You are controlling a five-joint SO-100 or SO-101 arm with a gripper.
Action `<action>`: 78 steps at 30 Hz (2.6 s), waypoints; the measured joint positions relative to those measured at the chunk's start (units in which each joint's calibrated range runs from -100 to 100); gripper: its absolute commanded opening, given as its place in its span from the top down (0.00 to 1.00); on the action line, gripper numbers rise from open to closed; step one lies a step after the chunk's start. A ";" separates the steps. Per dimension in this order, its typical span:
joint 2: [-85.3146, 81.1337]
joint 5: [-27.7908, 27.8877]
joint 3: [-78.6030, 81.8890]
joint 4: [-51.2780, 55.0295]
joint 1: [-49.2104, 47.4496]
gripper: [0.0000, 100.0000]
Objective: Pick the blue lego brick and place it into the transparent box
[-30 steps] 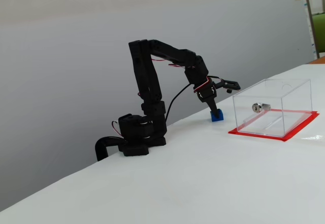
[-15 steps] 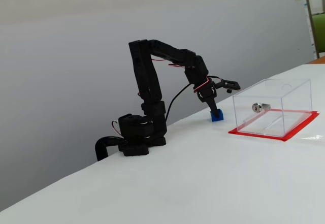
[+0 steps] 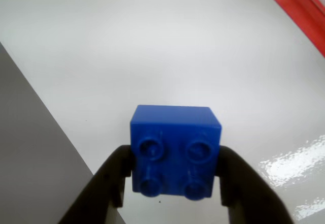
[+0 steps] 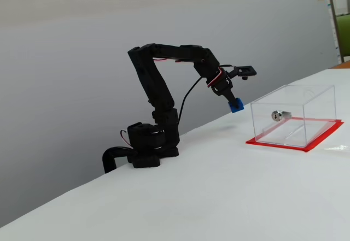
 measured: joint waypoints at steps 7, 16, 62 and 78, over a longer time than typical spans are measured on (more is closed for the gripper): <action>-9.13 3.91 0.09 1.54 -2.14 0.91; -20.55 11.04 0.18 5.31 0.00 0.91; -16.49 21.20 0.18 -9.85 40.06 0.91; -10.06 21.20 0.26 -17.48 39.53 0.81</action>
